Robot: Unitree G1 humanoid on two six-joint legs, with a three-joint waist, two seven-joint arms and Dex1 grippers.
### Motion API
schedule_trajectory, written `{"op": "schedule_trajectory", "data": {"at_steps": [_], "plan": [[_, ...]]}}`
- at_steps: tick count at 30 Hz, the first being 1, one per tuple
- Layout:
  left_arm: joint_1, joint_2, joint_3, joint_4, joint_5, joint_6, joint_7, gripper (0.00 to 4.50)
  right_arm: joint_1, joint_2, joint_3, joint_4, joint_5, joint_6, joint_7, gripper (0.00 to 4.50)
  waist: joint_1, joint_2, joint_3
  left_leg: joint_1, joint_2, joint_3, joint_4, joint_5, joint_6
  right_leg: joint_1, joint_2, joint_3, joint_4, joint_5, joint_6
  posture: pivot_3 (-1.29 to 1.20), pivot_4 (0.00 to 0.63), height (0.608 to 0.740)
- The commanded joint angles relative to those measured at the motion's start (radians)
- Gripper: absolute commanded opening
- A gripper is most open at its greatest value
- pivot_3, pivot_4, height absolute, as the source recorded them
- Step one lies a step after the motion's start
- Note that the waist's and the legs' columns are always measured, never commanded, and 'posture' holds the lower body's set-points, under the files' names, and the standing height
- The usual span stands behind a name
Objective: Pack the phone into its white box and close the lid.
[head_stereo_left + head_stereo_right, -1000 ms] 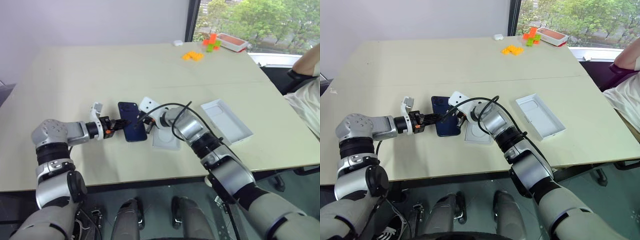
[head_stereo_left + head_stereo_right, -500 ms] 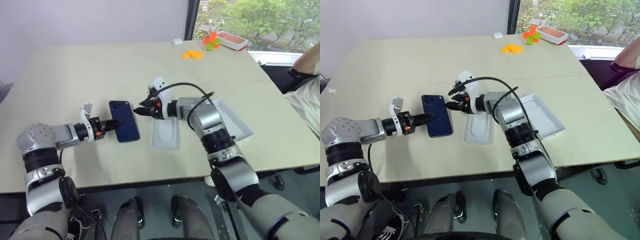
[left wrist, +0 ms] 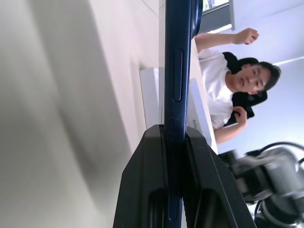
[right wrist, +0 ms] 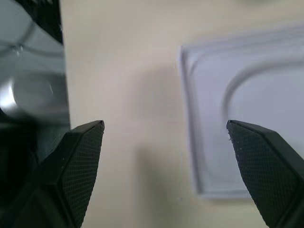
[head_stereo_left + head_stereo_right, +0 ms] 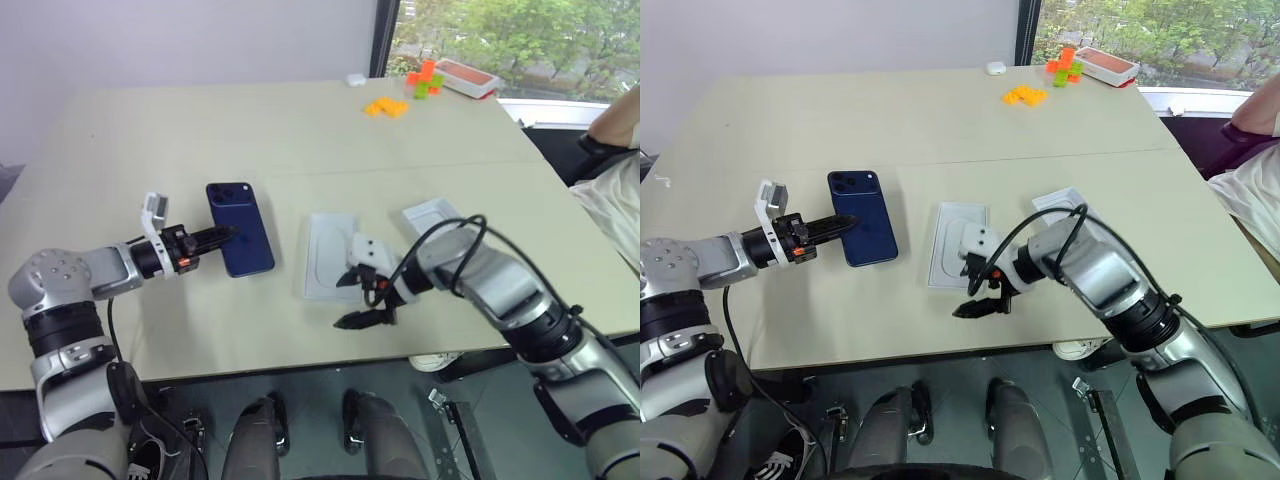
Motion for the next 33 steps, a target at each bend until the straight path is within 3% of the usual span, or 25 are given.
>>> {"op": "schedule_trajectory", "data": {"at_steps": [1, 10, 14, 18, 29, 32, 33], "plan": [[-0.023, 0.028, 0.013, -0.016, -0.034, -0.003, -0.016, 0.0, -0.033, 0.027, -0.006, 0.012, -0.034, -0.022, -0.052, 4.32, 0.003, 0.0, 0.0, 0.0, 0.0, 0.0, 0.0, 0.0, 0.0, 0.0, 0.0, 0.0, 0.0, 0.0, 0.0, 0.0, 0.15, 0.74], [-0.019, 0.019, 0.008, -0.039, -0.039, -0.003, -0.005, 0.0, -0.028, 0.036, 0.016, 0.009, -0.05, -0.054, -0.045, 4.32, 0.027, 0.0, 0.0, -0.001, -0.001, 0.001, 0.001, 0.0, 0.0, 0.0, -0.002, 0.0, -0.001, 0.0, -0.001, 0.0, 0.15, 0.74], [-0.014, 0.014, 0.011, -0.063, -0.055, 0.013, -0.007, 0.0, -0.006, 0.018, 0.054, 0.025, -0.083, -0.082, -0.041, 3.08, 0.03, 0.0, 0.0, -0.001, 0.0, 0.001, 0.0, 0.0, 0.0, 0.0, -0.001, 0.0, -0.001, 0.0, -0.001, 0.0, 0.15, 0.74], [-0.006, 0.018, 0.002, -0.066, -0.057, 0.011, -0.01, 0.0, -0.009, 0.03, 0.065, 0.076, -0.138, -0.134, -0.077, 1.16, 0.03, -0.001, 0.0, 0.0, 0.0, 0.001, 0.002, 0.0, 0.0, 0.001, -0.001, 0.0, -0.001, 0.0, 0.0, 0.0, 0.15, 0.74], [-0.023, 0.02, 0.0, -0.057, -0.058, 0.003, -0.002, 0.0, 0.004, 0.037, 0.055, 0.106, -0.175, -0.207, -0.06, 1.16, 0.028, -0.002, -0.001, 0.001, 0.0, 0.0, 0.002, 0.0, 0.0, 0.002, -0.001, 0.0, -0.001, 0.003, -0.005, 0.0, 0.15, 0.74], [-0.02, 0.019, 0.0, -0.062, -0.062, 0.007, -0.005, 0.0, -0.001, 0.044, 0.057, 0.109, -0.186, -0.207, -0.066, 0.59, 0.028, -0.002, -0.001, 0.001, 0.0, 0.0, 0.002, 0.0, 0.0, 0.002, -0.001, 0.0, -0.001, 0.004, -0.005, 0.0, 0.15, 0.74], [-0.02, 0.019, 0.001, -0.063, -0.066, 0.011, -0.008, 0.0, -0.001, 0.046, 0.056, 0.108, -0.191, -0.208, -0.072, 0.59, 0.026, -0.002, -0.001, 0.001, 0.0, 0.0, 0.002, 0.0, 0.0, 0.002, -0.001, 0.0, -0.001, 0.004, -0.005, 0.0, 0.15, 0.74]]}}
